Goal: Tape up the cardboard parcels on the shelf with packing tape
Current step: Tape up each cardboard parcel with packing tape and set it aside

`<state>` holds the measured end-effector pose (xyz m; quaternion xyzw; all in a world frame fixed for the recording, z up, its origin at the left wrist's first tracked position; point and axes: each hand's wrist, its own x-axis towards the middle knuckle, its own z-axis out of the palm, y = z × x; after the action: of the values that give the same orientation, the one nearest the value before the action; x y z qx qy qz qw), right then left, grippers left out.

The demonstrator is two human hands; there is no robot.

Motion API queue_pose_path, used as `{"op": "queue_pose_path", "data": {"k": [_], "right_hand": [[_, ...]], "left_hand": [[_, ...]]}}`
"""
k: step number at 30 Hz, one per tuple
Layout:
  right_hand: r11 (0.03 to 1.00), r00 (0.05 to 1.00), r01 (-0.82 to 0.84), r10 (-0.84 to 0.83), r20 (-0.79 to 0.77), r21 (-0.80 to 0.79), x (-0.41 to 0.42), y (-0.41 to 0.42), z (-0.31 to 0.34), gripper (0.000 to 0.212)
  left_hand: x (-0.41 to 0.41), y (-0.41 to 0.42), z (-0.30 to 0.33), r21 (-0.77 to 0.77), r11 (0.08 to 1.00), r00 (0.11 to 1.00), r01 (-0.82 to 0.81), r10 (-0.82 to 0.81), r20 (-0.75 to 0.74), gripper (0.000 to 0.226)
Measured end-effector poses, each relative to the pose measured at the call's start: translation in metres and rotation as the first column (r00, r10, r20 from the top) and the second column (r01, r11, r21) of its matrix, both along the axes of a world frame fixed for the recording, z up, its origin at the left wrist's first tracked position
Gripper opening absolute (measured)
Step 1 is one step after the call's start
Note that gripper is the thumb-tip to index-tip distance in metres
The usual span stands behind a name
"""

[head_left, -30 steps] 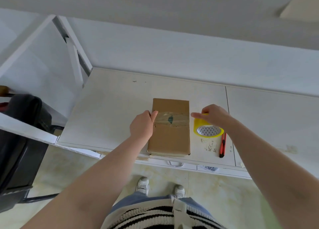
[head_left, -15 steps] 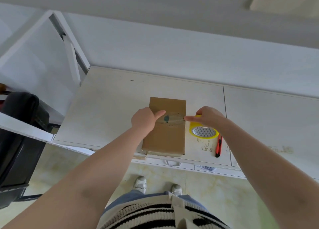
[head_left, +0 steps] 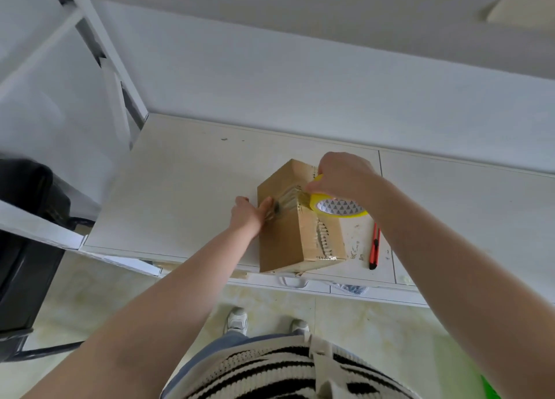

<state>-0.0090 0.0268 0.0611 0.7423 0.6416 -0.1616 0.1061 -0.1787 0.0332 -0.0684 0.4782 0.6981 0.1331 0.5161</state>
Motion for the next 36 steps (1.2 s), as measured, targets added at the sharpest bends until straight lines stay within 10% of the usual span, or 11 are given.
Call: {"op": "queue_pose_path", "data": {"k": [6,13,20,26,30,36], "right_hand": [[0.998,0.999,-0.048,0.048,-0.005,-0.051,-0.023,0.011,0.001,0.041],[0.998,0.934,-0.004,-0.016,-0.358,-0.055,-0.008,0.009,0.014,0.048],[0.996,0.958,0.018,0.006,-0.285,0.083,-0.043,0.008,-0.002,0.048],[0.997,0.962,-0.009,0.029,-0.272,0.073,-0.03,0.006,0.001,0.052],[0.997,0.997,-0.059,0.062,-0.05,0.05,0.007,0.002,0.01,0.05],[0.998,0.991,0.06,-0.058,-0.123,0.008,0.033,-0.008,-0.026,0.06]], "left_hand": [[0.03,-0.01,0.032,-0.046,0.997,0.922,-0.066,0.079,0.379,0.111],[0.013,-0.006,0.01,0.018,1.0,0.973,0.023,-0.027,0.231,0.081],[0.012,-0.007,0.021,-0.23,0.949,0.881,-0.216,0.291,0.372,0.057],[0.009,-0.014,0.021,0.053,0.988,0.973,-0.145,0.133,0.19,0.059],[0.009,-0.014,0.025,0.078,0.995,0.991,-0.062,0.052,0.123,0.047],[0.015,-0.013,0.023,0.074,0.997,0.997,-0.035,0.03,0.073,0.062]]}}
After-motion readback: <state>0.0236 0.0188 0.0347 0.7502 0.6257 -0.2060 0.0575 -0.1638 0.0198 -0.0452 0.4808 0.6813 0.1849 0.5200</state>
